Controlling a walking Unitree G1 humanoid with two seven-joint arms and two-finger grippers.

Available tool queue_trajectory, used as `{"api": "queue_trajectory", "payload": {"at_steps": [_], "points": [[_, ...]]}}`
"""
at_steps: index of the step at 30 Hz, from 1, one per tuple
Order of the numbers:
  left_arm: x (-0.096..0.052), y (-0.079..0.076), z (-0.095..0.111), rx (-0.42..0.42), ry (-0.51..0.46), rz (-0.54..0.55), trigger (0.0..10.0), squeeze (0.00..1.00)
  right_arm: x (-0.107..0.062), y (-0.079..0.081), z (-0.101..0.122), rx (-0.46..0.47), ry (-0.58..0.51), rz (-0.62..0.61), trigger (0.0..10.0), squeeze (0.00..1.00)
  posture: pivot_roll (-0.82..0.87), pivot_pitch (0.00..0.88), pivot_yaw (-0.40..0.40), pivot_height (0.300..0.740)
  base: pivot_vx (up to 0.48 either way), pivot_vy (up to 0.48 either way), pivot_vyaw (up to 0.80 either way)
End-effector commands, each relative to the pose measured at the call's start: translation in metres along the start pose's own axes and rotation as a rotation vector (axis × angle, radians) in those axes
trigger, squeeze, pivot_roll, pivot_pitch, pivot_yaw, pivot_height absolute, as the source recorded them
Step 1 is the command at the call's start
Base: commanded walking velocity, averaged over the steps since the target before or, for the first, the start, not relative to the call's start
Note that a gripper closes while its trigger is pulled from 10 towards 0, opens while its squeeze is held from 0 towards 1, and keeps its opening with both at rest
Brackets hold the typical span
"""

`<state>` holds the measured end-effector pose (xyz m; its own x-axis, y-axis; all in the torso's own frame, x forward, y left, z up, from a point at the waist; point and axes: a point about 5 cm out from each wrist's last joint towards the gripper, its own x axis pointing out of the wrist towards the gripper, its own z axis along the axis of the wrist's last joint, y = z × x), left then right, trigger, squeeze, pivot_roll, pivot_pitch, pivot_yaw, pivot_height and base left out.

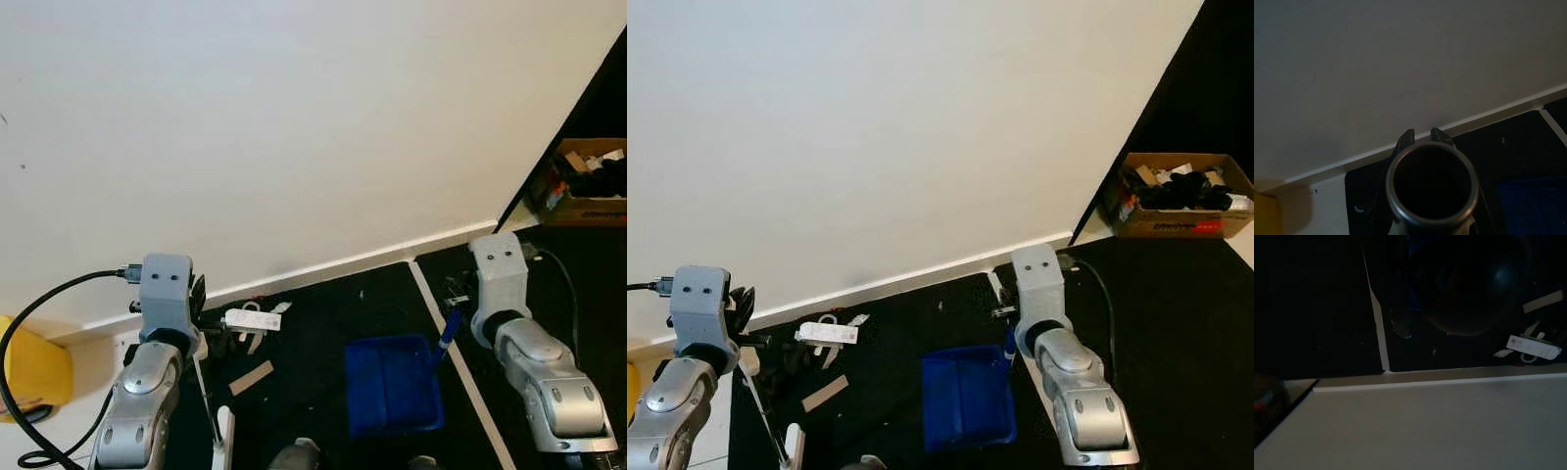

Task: Sweep floor

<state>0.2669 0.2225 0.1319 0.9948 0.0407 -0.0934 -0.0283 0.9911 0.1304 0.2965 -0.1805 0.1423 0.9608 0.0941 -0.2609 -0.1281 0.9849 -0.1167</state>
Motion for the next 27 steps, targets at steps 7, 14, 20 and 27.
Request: {"api": "queue_trajectory", "payload": {"at_steps": [7,14,20,27], "points": [[0.003,0.000,-0.004,-0.005,0.010,0.018,10.0,0.00,0.002,-0.003,-0.015,0.046,0.042,-0.016,0.0,0.00,0.14,0.219,0.054,0.740,0.000,0.000,0.00],[0.009,0.004,0.003,-0.011,-0.014,0.047,10.0,0.00,0.010,0.001,0.006,0.081,-0.086,0.012,10.0,0.00,0.13,0.199,0.053,0.740,0.000,0.000,0.00],[0.015,0.023,0.023,-0.009,-0.072,0.100,10.0,0.00,0.020,0.008,0.020,0.067,-0.239,0.032,10.0,0.00,0.13,0.167,0.045,0.740,0.000,0.000,0.00],[0.011,0.055,0.033,0.032,-0.087,0.179,10.0,0.00,0.027,-0.001,0.021,0.053,-0.301,-0.001,10.0,0.00,0.13,0.129,0.034,0.740,0.000,0.000,0.00]]}}
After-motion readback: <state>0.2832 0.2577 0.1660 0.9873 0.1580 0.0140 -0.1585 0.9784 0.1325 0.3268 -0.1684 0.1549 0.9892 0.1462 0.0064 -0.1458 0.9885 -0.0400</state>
